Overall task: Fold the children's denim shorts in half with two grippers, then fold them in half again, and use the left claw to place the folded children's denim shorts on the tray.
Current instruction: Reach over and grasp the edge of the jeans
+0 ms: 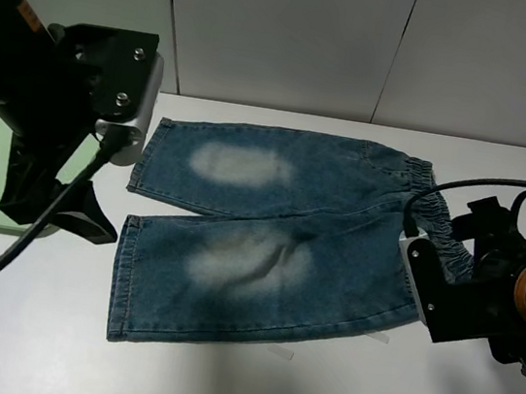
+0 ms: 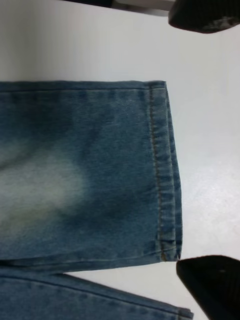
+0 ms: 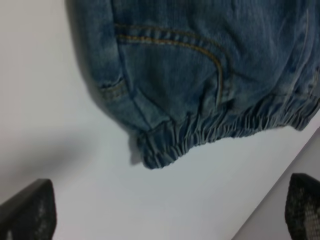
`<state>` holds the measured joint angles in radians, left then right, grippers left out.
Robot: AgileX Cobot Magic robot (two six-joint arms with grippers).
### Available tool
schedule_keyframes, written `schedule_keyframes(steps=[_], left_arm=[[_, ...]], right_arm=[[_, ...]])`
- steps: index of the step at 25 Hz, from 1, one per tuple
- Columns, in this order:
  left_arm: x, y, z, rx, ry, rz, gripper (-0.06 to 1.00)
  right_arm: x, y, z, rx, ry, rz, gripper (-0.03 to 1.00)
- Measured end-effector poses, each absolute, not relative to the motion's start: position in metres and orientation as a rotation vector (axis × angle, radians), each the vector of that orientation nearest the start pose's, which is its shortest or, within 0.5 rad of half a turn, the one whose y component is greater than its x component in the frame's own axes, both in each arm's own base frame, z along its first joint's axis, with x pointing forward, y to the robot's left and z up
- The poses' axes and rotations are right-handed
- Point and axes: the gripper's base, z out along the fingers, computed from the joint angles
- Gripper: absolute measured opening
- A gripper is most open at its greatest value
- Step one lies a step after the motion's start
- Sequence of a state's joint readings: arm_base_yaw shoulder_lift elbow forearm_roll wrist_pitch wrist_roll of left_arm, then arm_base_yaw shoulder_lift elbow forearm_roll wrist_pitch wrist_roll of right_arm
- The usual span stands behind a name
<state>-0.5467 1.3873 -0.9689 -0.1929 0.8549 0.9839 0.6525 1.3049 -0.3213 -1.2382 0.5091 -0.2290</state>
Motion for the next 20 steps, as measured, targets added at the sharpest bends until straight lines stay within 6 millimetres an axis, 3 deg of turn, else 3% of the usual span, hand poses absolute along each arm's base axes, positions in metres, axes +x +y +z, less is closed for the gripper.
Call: schedule_keyframes(steps=[9,15,20], left_arm=[[0.222,-0.149,0.254,1.788,2.029,-0.089,0.87],[0.22,-0.154,0.25,1.758,1.994,-0.15,0.87],[0.218,-0.157,0.25,1.77,1.96,-0.203,0.87]], right_arm=[[0.182,0.05,0.144,-2.155,1.686,-0.838,0.69],[0.181,0.061,0.138,-2.155,1.627,-0.659,0.69],[0.185,0.064,0.122,-2.254,1.623,-0.615,0.69]])
